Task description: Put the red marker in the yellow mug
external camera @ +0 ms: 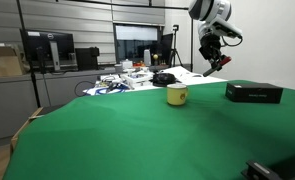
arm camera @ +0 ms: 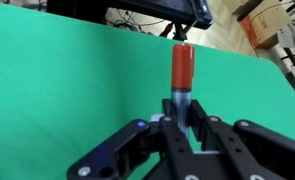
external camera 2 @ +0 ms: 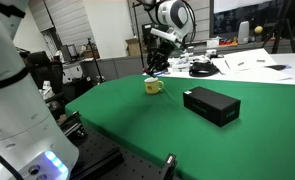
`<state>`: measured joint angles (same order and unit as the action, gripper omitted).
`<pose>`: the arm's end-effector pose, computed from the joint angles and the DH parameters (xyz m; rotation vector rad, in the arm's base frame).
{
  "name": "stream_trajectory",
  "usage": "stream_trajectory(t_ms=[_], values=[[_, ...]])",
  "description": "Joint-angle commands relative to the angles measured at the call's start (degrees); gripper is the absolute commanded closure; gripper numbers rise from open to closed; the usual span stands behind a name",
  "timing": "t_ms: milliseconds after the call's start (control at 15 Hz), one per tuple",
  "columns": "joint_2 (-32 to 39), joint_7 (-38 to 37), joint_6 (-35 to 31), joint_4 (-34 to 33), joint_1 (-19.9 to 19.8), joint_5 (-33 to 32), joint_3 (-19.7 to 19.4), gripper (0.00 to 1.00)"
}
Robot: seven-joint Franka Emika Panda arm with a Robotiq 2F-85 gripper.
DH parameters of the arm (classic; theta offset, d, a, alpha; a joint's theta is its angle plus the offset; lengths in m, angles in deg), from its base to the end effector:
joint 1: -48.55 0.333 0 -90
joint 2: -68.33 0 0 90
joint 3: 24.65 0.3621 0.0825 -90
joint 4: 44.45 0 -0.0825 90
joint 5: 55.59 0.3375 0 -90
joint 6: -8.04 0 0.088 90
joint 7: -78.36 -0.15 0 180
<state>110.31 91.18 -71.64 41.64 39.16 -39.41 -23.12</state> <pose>0.5712 -0.0353 0.2445 -2.5003 -0.0162 1.0326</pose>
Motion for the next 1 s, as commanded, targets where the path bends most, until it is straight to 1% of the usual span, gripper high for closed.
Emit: stream_trajectory(t_ms=[0, 200, 400, 800, 933], values=[[8.96, -8.29, 10.03, -13.98, -0.46, 6.07, 0.29, 0.95], [14.82, -13.52, 13.13, -22.12, -0.16, 11.05, 0.89, 0.95], [20.33, -17.30, 14.44, -29.68, 0.06, 14.15, 1.77, 0.95], [31.05, -22.43, 16.76, -43.46, -0.15, 16.20, 4.13, 0.95], [34.56, -23.67, 18.25, -48.33, 0.02, 16.57, 4.10, 0.95]])
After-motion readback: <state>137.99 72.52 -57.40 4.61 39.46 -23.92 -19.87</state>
